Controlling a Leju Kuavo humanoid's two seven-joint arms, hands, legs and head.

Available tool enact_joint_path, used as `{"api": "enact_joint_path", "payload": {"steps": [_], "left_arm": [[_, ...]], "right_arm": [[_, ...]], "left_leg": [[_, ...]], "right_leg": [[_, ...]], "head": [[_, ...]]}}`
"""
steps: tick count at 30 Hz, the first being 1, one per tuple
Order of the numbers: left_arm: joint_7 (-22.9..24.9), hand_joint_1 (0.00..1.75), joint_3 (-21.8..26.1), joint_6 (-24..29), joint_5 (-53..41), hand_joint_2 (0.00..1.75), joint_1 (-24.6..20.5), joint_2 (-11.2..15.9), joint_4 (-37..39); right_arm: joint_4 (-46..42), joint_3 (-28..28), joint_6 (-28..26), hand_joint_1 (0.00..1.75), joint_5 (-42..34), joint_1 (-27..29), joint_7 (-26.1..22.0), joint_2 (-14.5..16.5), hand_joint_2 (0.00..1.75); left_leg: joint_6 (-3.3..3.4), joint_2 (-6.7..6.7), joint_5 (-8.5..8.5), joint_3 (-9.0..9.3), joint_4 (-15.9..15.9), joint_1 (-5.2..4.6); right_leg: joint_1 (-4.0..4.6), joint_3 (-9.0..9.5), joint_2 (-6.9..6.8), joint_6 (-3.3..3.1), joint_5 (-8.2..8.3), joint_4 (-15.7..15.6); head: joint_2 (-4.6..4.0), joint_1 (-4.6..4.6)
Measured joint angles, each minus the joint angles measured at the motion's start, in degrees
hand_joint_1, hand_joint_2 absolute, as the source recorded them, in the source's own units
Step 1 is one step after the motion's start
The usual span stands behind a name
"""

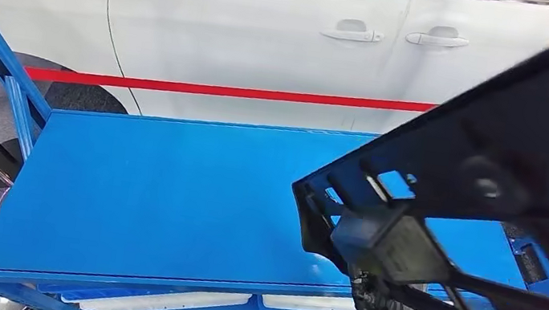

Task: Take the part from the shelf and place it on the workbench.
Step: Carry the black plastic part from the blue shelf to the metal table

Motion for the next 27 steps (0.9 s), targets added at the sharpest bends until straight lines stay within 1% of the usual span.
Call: {"api": "enact_joint_path", "payload": {"steps": [1, 2, 3, 4, 5, 6, 7, 8, 9, 10, 11, 12, 13, 14, 15, 16, 17, 18, 19, 21, 22, 23, 24, 25, 26, 27], "left_arm": [[0.0, 0.00, 0.0, 0.1, 0.0, 1.75, 0.0, -0.1, 0.0], [0.1, 0.00, 0.1, 0.1, 0.0, 1.75, 0.0, -0.2, 0.0], [0.1, 0.00, 0.1, 0.1, 0.0, 1.75, -0.1, -0.3, 0.0], [0.2, 0.00, 0.2, 0.2, 0.0, 1.75, -0.1, -0.3, 0.0], [0.2, 0.00, 0.2, 0.2, 0.0, 1.75, -0.1, -0.3, 0.0], [0.2, 0.00, 0.3, 0.2, 0.0, 1.75, 0.0, -0.3, 0.0], [0.2, 0.00, 0.3, 0.2, 0.0, 1.75, 0.0, -0.3, 0.0], [0.2, 0.00, 0.4, 0.2, 0.1, 1.75, 0.0, -0.3, 0.0], [0.2, 0.00, 0.4, 0.2, 0.1, 1.75, 0.0, -0.3, 0.0], [0.3, 0.00, 0.4, 0.2, 0.1, 1.75, 0.0, -0.3, 0.0], [0.3, 0.00, 0.4, 0.2, 0.1, 1.75, 0.0, -0.3, 0.0], [0.3, 0.00, 0.4, 0.2, 0.1, 1.75, 0.0, -0.3, 0.0], [0.3, 0.00, 0.4, 0.2, 0.1, 1.75, 0.0, -0.3, 0.0], [0.3, 0.00, 0.4, 0.2, 0.2, 1.75, 0.0, -0.3, 0.0], [0.3, 0.00, 0.4, 0.2, 0.3, 1.75, 0.0, -0.3, 0.0], [0.3, 0.00, 0.4, 0.2, 0.3, 1.75, -0.1, -0.3, 0.0], [0.3, 0.00, 0.4, 0.2, 0.4, 1.75, -0.2, -0.3, 0.0], [0.3, 0.00, 0.4, 0.2, 0.4, 1.75, -0.3, -0.3, 0.0], [0.3, 0.00, 0.5, 0.3, 0.4, 1.75, -0.4, -0.3, 0.0], [0.3, 0.00, 0.5, 0.3, 0.4, 1.75, -0.4, -0.3, 0.0], [0.3, 0.00, 0.6, 0.3, 0.4, 1.75, -0.4, -0.3, 0.0], [0.3, 0.00, 0.7, 0.3, 0.4, 1.75, -0.3, -0.3, 0.0], [0.3, 0.00, 0.8, 0.3, 0.4, 1.75, -0.3, -0.3, 0.1], [0.3, 0.00, 0.9, 0.3, 0.4, 1.75, -0.3, -0.3, 0.1], [0.3, 0.00, 1.0, 0.3, 0.4, 1.75, -0.3, -0.4, 0.1], [0.3, 0.00, 1.1, 0.3, 0.4, 1.75, -0.3, -0.4, 0.1]], "right_arm": [[-0.2, -0.1, 0.0, 1.75, 0.2, 0.5, 0.0, 0.0, 1.75], [-0.4, -0.2, 0.1, 1.75, 0.3, 0.8, 0.0, 0.0, 1.75], [-0.5, -0.2, 0.1, 1.75, 0.4, 1.0, 0.1, 0.0, 1.75], [-0.7, -0.3, 0.1, 1.75, 0.4, 1.2, 0.1, 0.1, 1.75], [-0.7, -0.3, 0.2, 1.75, 0.4, 1.4, 0.2, 0.1, 1.75], [-0.8, -0.4, 0.2, 1.75, 0.5, 1.5, 0.3, 0.1, 1.75], [-0.8, -0.4, 0.3, 1.75, 0.5, 1.6, 0.4, 0.1, 1.75], [-0.8, -0.4, 0.3, 1.75, 0.7, 1.6, 0.5, 0.2, 1.75], [-0.8, -0.4, 0.4, 1.75, 0.8, 1.7, 0.6, 0.3, 1.75], [-0.8, -0.5, 0.6, 1.75, 1.0, 1.7, 0.8, 0.4, 1.75], [-0.8, -0.5, 0.8, 1.75, 1.2, 1.7, 0.9, 0.5, 1.75], [-0.8, -0.5, 1.0, 1.75, 1.3, 1.8, 1.1, 0.6, 1.75], [-0.8, -0.6, 1.1, 1.75, 1.3, 1.8, 1.1, 0.7, 1.75], [-0.8, -0.6, 1.3, 1.75, 1.3, 1.9, 1.2, 0.7, 1.75], [-0.8, -0.7, 1.3, 1.75, 1.3, 1.9, 1.2, 0.8, 1.75], [-0.8, -0.7, 1.4, 1.75, 1.3, 1.9, 1.2, 0.9, 1.75], [-0.8, -0.7, 1.5, 1.75, 1.3, 1.9, 1.2, 0.9, 1.75], [-0.8, -0.7, 1.6, 1.75, 1.3, 1.9, 1.2, 1.0, 1.75], [-0.8, -0.8, 1.8, 1.75, 1.3, 1.9, 1.3, 1.0, 1.75], [-0.8, -0.8, 2.1, 1.75, 1.4, 1.9, 1.3, 1.1, 1.75], [-0.8, -0.8, 2.2, 1.75, 1.4, 1.9, 1.3, 1.1, 1.75], [-0.8, -0.8, 2.3, 1.75, 1.4, 1.9, 1.3, 1.1, 1.75], [-0.8, -0.9, 2.3, 1.75, 1.4, 1.9, 1.3, 1.1, 1.75], [-0.8, -0.9, 2.3, 1.75, 1.4, 1.9, 1.4, 1.1, 1.75], [-0.8, -1.0, 2.4, 1.75, 1.4, 1.9, 1.5, 1.1, 1.75], [-0.8, -1.1, 2.4, 1.75, 1.5, 1.9, 1.5, 1.1, 1.75]], "left_leg": [[-0.16, 0.00, -0.09, -0.14, 0.3, -0.01], [-0.38, -0.04, -0.19, -0.29, 0.6, -0.10], [-0.67, -0.07, -0.23, -0.46, 0.9, -0.19], [-0.99, -0.10, -0.20, -0.63, 1.0, -0.28], [-1.34, -0.13, -0.06, -0.74, 1.1, -0.33], [-1.69, -0.14, 0.02, -0.87, 1.1, -0.29], [-2.03, -0.14, -0.33, -1.06, 1.4, -0.20], [-2.35, -0.13, -1.39, -1.51, 2.3, -0.11], [-2.61, -0.13, -3.35, -2.33, 4.3, -0.03], [-2.81, -0.11, -5.84, -3.42, 7.4, 0.04], [-2.96, -0.11, -8.38, -4.63, 11.1, 0.07], [-3.06, -0.11, -10.29, -5.48, 14.4, 0.10], [-3.04, -0.10, -11.11, -5.46, 16.1, 0.10], [-2.93, -0.10, -10.90, -4.39, 15.7, 0.08], [-2.68, -0.10, -9.77, -2.10, 12.9, 0.05], [-2.27, -0.10, -8.36, 1.17, 8.3, -0.05], [-1.89, -0.09, -7.30, 3.96, 4.0, -0.21], [-1.55, -0.09, -6.45, 5.92, 0.7, -0.41], [-1.29, -0.10, -6.07, 6.83, -1.1, -0.63], [-1.02, -0.13, -5.54, 6.45, -1.2, -0.94], [-0.80, -0.13, -5.19, 6.28, -1.2, -1.00], [-0.53, 0.03, -4.55, 6.04, -1.4, -0.89], [-0.15, 0.18, -3.77, 5.57, -1.6, -0.76], [0.21, 0.36, -2.92, 4.92, -1.8, -0.60], [0.49, 0.54, -2.11, 4.13, -2.0, -0.48], [0.68, 0.58, -1.46, 3.29, -1.9, -0.49]], "right_leg": [[-0.12, 2.15, 0.00, -0.03, 1.71, -4.2], [-0.09, 3.93, 0.04, -0.15, 3.15, -7.8], [-0.01, 5.06, 0.09, -0.34, 3.98, -10.2], [0.13, 5.38, 0.16, -0.59, 4.22, -11.1], [0.28, 5.19, 0.22, -0.89, 4.53, -11.0], [0.22, 4.99, 0.21, -1.31, 4.80, -11.0], [0.15, 4.76, 0.13, -1.77, 5.14, -11.2], [0.05, 4.46, 0.03, -2.28, 5.53, -11.3], [-0.03, 4.03, -0.08, -2.72, 5.97, -11.5], [0.01, 3.52, -0.16, -2.98, 6.37, -11.5], [0.09, 2.91, -0.21, -3.12, 6.79, -11.4], [0.19, 2.24, -0.25, -3.14, 7.25, -11.4], [0.31, 1.57, -0.28, -3.14, 7.73, -11.3], [0.41, 0.93, -0.29, -3.11, 8.18, -11.2], [0.51, 0.35, -0.28, -3.05, 8.64, -11.2], [0.58, -0.10, -0.27, -2.95, 9.11, -11.1], [0.70, -0.43, -0.27, -2.76, 9.58, -11.1], [0.72, -0.65, -0.28, -2.47, 10.05, -11.1], [0.70, -0.77, -0.32, -2.14, 10.48, -11.1], [0.49, -0.81, -0.41, -1.53, 11.16, -11.3], [0.42, -0.78, -0.42, -1.27, 11.58, -11.5], [0.34, -0.88, -0.35, -1.00, 11.56, -11.5], [0.29, -1.18, -0.27, -0.73, 10.58, -11.0], [0.26, -1.72, -0.18, -0.49, 8.50, -9.6], [0.19, -2.47, -0.10, -0.27, 5.39, -6.9], [0.17, -3.26, -0.09, -0.05, 2.20, -3.4]], "head": [[0.00, 0.00], [0.00, 0.00], [0.00, -0.01], [0.00, -0.01], [0.00, -0.01], [0.00, -0.01], [0.00, -0.01], [0.00, -0.01], [0.00, -0.02], [0.00, -0.02], [0.00, -0.02], [0.00, -0.02], [0.00, -0.02], [0.00, -0.02], [0.00, -0.02], [0.00, -0.02], [0.00, -0.02], [0.00, -0.02], [0.00, -0.02], [0.00, -0.02], [0.00, -0.01], [0.00, -0.01], [0.00, -0.01], [0.00, -0.01], [0.00, -0.01], [0.00, 0.00]]}}
